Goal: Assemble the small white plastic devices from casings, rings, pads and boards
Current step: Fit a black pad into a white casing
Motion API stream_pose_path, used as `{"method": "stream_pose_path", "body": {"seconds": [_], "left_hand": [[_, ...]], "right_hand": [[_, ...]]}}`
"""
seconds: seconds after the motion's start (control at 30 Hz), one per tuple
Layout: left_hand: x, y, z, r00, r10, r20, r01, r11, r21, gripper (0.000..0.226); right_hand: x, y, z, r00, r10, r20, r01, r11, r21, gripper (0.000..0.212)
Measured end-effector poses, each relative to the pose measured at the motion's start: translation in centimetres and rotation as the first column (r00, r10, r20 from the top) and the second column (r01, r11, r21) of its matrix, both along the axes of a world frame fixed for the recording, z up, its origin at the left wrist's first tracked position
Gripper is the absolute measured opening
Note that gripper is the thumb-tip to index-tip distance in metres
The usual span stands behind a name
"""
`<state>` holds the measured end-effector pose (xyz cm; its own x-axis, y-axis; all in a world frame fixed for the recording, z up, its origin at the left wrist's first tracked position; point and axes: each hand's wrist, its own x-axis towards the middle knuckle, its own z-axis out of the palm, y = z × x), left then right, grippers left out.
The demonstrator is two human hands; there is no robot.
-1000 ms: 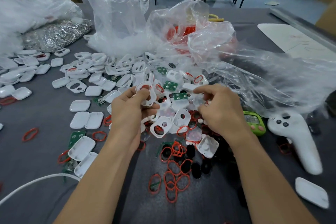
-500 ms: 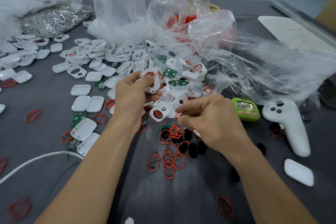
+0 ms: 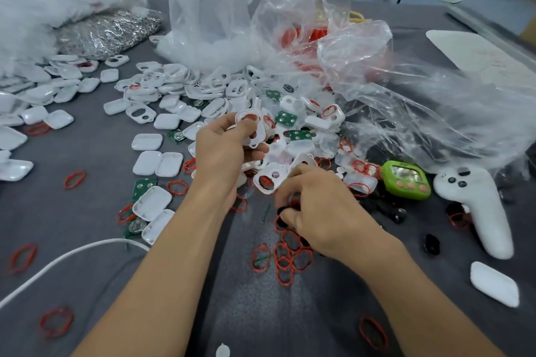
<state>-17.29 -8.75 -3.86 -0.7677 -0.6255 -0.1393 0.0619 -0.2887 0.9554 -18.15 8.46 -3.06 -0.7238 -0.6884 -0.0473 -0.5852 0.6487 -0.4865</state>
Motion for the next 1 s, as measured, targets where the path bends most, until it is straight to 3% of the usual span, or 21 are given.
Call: {"method": "stream_pose_path", "body": {"seconds": [0.3, 0.43, 0.53, 0.8, 0.9, 1.0], "left_hand": [[0.1, 0.8, 0.1, 0.999, -0.037, 0.005, 0.038, 0.998, -0.052, 0.011], [0.3, 1.0, 0.2, 0.999, -0.050, 0.008, 0.050, 0.995, -0.083, 0.013], [0.3, 1.5, 0.1, 0.998, -0.068, 0.016, 0.069, 0.993, -0.098, 0.014], [0.0, 2.9, -0.5, 0.991, -0.131, 0.029, 0.134, 0.966, -0.221, 0.022], [0.0, 3.3, -0.5, 0.982, -0.189, 0.022, 0.188, 0.949, -0.253, 0.028], [0.0, 3.7, -0.5, 0.974, -0.228, 0.005, 0.221, 0.936, -0.275, 0.030]], "right_hand": [[-2.3, 0.2, 0.7, 0.973, -0.079, 0.218, 0.136, 0.956, -0.260, 0.018], [-3.0, -0.3, 0.0, 0.884, -0.057, 0.463, 0.315, 0.805, -0.503, 0.017], [-3.2, 0.1, -0.6, 0.807, 0.000, 0.591, 0.424, 0.696, -0.580, 0.024], [-4.2, 1.4, -1.4, 0.837, -0.212, 0.504, 0.526, 0.569, -0.632, 0.026], [-4.3, 1.4, -1.1, 0.809, -0.157, 0.566, 0.560, 0.497, -0.663, 0.015], [-4.3, 1.4, -0.8, 0.789, -0.068, 0.611, 0.573, 0.443, -0.690, 0.017]]}}
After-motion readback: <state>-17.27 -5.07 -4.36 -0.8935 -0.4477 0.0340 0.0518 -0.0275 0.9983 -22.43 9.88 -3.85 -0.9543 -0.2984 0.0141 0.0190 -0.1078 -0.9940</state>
